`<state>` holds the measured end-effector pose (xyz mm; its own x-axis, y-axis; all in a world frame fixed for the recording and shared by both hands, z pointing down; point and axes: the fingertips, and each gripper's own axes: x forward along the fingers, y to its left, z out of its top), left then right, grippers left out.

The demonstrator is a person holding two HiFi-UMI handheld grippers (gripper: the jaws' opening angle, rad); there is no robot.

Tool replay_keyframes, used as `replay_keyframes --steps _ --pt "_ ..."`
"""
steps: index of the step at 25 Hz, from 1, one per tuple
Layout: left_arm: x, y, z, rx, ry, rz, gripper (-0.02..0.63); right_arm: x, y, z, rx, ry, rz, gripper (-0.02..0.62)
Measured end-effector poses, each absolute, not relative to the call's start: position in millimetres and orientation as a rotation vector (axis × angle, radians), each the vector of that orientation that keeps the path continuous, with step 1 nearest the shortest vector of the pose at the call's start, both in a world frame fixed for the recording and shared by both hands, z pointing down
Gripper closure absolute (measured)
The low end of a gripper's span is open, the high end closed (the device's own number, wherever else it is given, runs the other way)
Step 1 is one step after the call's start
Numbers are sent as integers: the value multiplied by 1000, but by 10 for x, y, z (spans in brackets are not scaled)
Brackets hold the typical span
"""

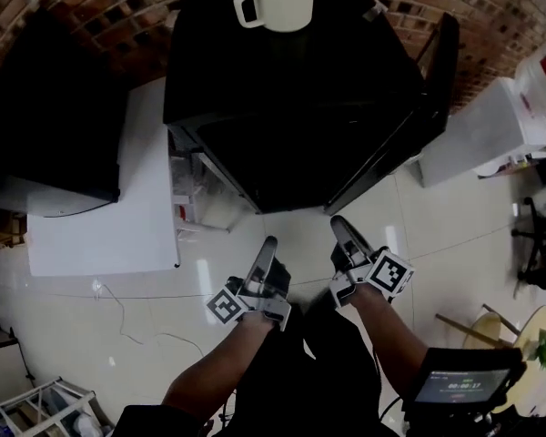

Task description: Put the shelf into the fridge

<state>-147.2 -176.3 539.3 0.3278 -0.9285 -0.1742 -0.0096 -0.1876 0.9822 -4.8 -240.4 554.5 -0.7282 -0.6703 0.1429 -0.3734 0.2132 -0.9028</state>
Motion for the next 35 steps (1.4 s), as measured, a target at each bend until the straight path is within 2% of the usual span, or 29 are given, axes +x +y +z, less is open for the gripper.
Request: replay_keyframes --steps 5,11,21,31,35 --pt "-1615 -1438 4292 1769 -951 -1041 529 51 -2040 4310 -816 2307 -1343 518" --pt "-1392 -1249 3442 1925 -999 -1089 554 383 -1740 3543 -746 2359 -1220 518" --pt "-1145 -883 3008 1943 -1074 -1113 560 818 -1494 3051 -721 2389 -1101 522" --pt "-1211 -754 2660 2033 -1127 -1050 606 768 -1362 2611 -729 2519 -936 529" --pt "-1169 -808 2525 2109 -1109 -989 606 739 -1345 2465 -726 2565 -879 531"
